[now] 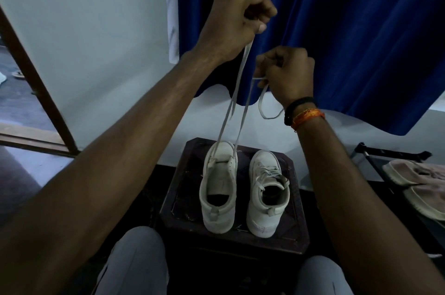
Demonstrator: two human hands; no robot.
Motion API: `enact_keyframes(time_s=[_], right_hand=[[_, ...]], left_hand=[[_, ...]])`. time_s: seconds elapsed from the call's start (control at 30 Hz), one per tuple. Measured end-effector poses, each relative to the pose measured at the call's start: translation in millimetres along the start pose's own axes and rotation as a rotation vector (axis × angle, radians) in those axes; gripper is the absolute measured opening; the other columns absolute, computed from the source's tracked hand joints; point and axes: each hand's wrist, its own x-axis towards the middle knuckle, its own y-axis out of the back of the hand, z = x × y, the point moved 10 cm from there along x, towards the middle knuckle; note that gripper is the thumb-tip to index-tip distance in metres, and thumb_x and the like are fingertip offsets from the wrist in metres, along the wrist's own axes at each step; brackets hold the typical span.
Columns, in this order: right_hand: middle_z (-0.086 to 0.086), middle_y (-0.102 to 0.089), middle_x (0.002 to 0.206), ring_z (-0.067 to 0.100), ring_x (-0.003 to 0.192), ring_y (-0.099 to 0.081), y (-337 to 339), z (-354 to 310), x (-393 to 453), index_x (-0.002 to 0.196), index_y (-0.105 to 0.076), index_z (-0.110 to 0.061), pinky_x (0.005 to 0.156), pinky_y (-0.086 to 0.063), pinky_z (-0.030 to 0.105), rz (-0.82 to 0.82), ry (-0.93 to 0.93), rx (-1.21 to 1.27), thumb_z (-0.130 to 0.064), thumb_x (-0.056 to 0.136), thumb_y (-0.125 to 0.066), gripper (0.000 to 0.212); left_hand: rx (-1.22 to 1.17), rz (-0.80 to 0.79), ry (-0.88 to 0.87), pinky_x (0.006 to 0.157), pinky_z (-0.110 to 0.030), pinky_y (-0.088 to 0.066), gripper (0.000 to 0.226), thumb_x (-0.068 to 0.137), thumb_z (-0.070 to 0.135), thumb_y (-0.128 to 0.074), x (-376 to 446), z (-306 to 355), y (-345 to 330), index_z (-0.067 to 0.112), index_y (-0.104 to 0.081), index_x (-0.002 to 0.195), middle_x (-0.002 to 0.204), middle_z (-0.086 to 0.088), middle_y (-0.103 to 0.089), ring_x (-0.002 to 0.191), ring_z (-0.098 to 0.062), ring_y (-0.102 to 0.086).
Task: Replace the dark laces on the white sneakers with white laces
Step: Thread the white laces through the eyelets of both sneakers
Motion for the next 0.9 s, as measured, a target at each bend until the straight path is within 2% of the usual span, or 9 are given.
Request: enact_keyframes(time_s=[0.13,0.3,0.4,0.53,0.67,0.77,0.9], right_hand=[[-0.004,-0.07,0.073,0.007,0.059,-0.069,2,-4,4,0.088,-0.071,-0.01,0.057,-0.057,0.019,0.007,0.03,-0.021,-0.004,0.097,-0.06,0.016],[0.003,-0.074,0.077,0.016,0.061,-0.072,-12,15,1,0.078,-0.072,-0.014,0.064,-0.063,0.034,-0.15,-0.071,-0.035,-0.005,0.091,-0.064,0.017],[0.002,-0.074,0.077,0.016,0.062,-0.072,-16,15,3,0.079,-0.073,-0.015,0.064,-0.061,0.028,-0.192,-0.09,0.043,-0.004,0.089,-0.065,0.016],[0.005,-0.074,0.079,0.014,0.067,-0.072,-21,1,9,0.088,-0.076,-0.014,0.059,-0.055,0.018,-0.285,-0.056,0.057,-0.014,0.089,-0.07,0.006],[0.002,-0.073,0.077,0.012,0.066,-0.067,-26,-3,11,0.08,-0.077,-0.016,0.057,-0.052,0.02,-0.341,-0.14,0.194,-0.013,0.087,-0.07,0.01],[0.002,-0.074,0.078,0.01,0.063,-0.065,-19,10,11,0.082,-0.078,-0.011,0.058,-0.05,0.022,-0.293,-0.271,0.142,-0.019,0.083,-0.074,0.009],[0.006,-0.069,0.071,0.014,0.065,-0.06,11,9,17,0.075,-0.075,-0.006,0.062,-0.053,0.032,-0.101,-0.301,-0.054,-0.024,0.08,-0.069,0.019]], left_hand=[[-0.055,-0.042,0.08,0.08,-0.023,-0.058,0.023,0.082,-0.002,-0.068,-5,-15,-14,0.008,-0.074,0.103,0.094,0.0,-0.073,0.088,-0.006,-0.069],[-0.153,-0.063,0.137,0.081,-0.025,-0.059,0.025,0.081,-0.003,-0.069,-9,-19,-25,0.008,-0.074,0.103,0.093,0.001,-0.073,0.088,-0.004,-0.07],[-0.232,-0.095,0.166,0.081,-0.028,-0.061,0.029,0.081,-0.006,-0.068,-8,-16,-33,0.008,-0.072,0.106,0.094,-0.001,-0.073,0.088,-0.007,-0.072],[-0.364,-0.132,0.276,0.082,-0.034,-0.062,0.04,0.078,-0.015,-0.059,-7,-21,-40,0.004,-0.069,0.112,0.104,-0.009,-0.071,0.091,-0.013,-0.074],[-0.442,-0.159,0.374,0.084,-0.037,-0.062,0.043,0.077,-0.019,-0.055,-7,-27,-42,0.0,-0.067,0.114,0.107,-0.014,-0.07,0.093,-0.017,-0.075],[-0.578,-0.141,0.488,0.082,-0.034,-0.061,0.045,0.077,-0.024,-0.05,-13,-34,-43,-0.003,-0.066,0.114,0.107,-0.021,-0.069,0.093,-0.023,-0.075],[-0.771,-0.049,0.75,0.076,-0.031,-0.062,0.05,0.075,-0.029,-0.037,-28,-53,-45,-0.007,-0.066,0.109,0.1,-0.025,-0.066,0.084,-0.025,-0.073]])
